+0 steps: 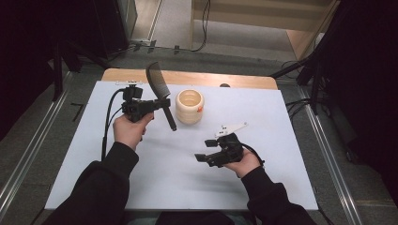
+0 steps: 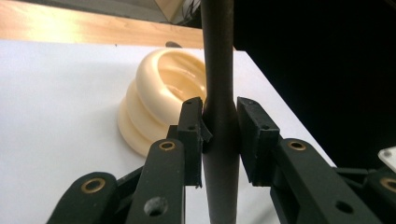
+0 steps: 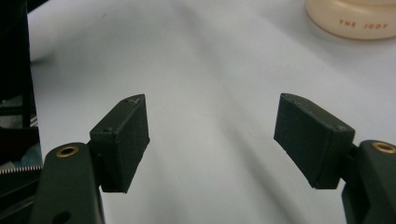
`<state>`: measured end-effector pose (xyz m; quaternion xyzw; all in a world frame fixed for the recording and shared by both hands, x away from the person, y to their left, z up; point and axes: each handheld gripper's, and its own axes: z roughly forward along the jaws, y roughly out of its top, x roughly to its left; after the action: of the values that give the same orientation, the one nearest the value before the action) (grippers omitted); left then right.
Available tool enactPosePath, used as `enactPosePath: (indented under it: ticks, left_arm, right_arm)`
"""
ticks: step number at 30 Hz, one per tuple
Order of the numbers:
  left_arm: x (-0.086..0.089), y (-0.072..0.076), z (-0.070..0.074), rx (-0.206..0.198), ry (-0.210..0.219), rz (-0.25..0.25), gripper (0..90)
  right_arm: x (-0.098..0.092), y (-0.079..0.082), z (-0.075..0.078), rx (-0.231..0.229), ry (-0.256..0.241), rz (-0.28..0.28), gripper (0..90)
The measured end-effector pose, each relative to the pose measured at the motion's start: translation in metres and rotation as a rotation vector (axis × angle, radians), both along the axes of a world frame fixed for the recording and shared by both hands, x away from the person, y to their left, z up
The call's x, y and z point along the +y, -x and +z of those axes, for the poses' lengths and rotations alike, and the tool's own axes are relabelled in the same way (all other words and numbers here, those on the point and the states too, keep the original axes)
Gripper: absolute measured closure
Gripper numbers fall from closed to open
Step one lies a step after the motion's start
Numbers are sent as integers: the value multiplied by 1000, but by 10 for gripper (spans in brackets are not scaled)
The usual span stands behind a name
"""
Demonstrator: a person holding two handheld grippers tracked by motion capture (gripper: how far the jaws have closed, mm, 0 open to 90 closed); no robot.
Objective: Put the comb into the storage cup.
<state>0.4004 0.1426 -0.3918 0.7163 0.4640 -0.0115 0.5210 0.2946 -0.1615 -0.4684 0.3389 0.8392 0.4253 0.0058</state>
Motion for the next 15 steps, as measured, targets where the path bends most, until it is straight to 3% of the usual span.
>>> enactPosePath:
  ticks: [7, 15]
  left_arm:
    - [-5, -6, 17, -30, 3, -10, 728]
    - [-13, -19, 26, -40, -2, -2, 728]
  right_arm:
    - [-18, 10, -4, 3, 28, -1, 238]
    - [-39, 19, -8, 24, 25, -33, 236]
